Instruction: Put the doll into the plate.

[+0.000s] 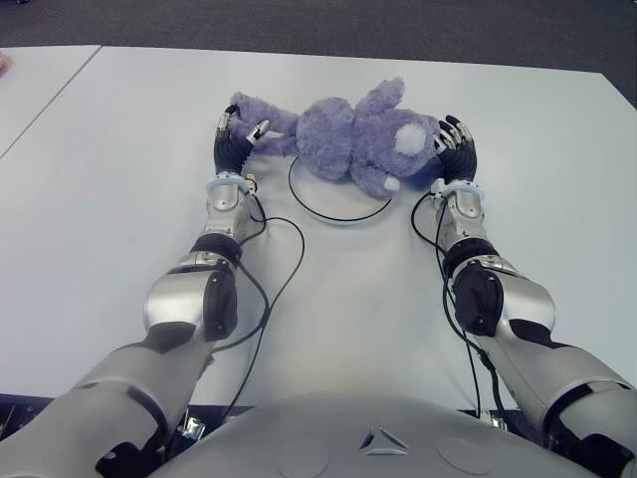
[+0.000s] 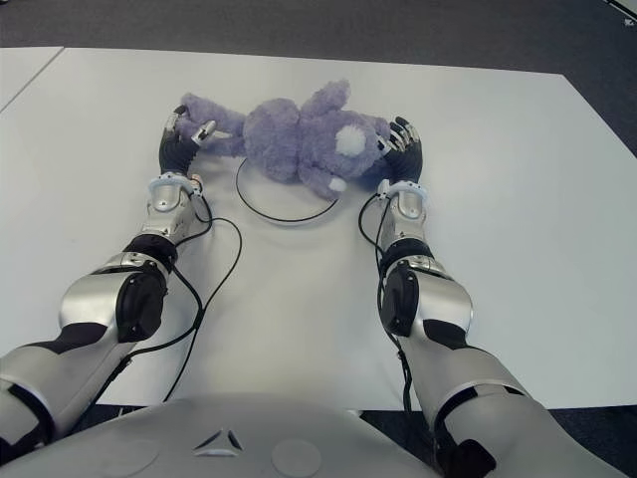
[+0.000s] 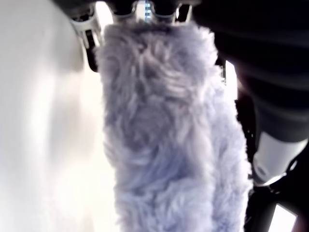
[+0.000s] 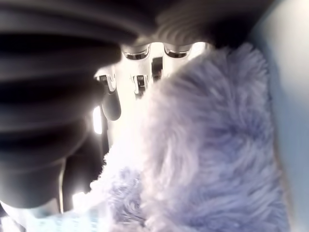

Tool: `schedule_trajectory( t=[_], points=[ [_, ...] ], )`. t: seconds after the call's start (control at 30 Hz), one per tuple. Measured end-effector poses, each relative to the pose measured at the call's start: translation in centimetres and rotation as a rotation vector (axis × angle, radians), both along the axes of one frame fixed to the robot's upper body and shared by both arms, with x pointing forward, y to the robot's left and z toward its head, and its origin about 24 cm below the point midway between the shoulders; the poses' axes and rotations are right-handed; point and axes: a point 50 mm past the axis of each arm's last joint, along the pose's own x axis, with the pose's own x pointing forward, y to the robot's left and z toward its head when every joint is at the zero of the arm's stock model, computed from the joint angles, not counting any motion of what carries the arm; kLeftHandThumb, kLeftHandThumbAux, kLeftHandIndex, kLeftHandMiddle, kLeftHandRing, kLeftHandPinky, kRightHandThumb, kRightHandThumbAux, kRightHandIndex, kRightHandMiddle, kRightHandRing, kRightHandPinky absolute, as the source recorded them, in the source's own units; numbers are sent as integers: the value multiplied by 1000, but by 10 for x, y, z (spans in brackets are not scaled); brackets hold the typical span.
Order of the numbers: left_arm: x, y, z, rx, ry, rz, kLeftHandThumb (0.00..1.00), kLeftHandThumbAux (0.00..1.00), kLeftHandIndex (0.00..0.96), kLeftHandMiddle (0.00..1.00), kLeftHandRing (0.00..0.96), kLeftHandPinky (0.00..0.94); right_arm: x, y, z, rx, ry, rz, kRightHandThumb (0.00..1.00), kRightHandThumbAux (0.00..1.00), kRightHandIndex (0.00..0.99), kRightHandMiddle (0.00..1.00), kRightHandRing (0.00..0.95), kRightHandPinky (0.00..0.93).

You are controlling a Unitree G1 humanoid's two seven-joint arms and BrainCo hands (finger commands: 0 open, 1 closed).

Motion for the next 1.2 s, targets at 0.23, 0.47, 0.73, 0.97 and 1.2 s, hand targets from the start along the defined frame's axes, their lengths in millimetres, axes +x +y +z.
schedule_trajectory(
  t=[0.23,0.47,0.73,0.97,1.2],
  points=[
    [0,1,0,2,4,11,0,679,89,142,153,178,0,3,0,-36,8,-14,0,867,129,150,161,201],
    [0,1,-1,8,8,15,0,694,92,143,152,178,0,6,-1,-81,16,-19,0,887,121,138,154,189],
    [0,2,-1,10,9,17,0,690,83,138,145,171,0,9,-1,-124,17,-11,0,892,114,130,147,189],
    [0,2,-1,14,10,15,0,684,80,137,144,167,-1,10,-1,-140,14,-11,0,886,102,124,145,196],
    [0,2,-1,26,10,8,0,674,86,133,143,164,-1,12,-1,-196,9,-14,0,876,99,129,146,195]
  ],
)
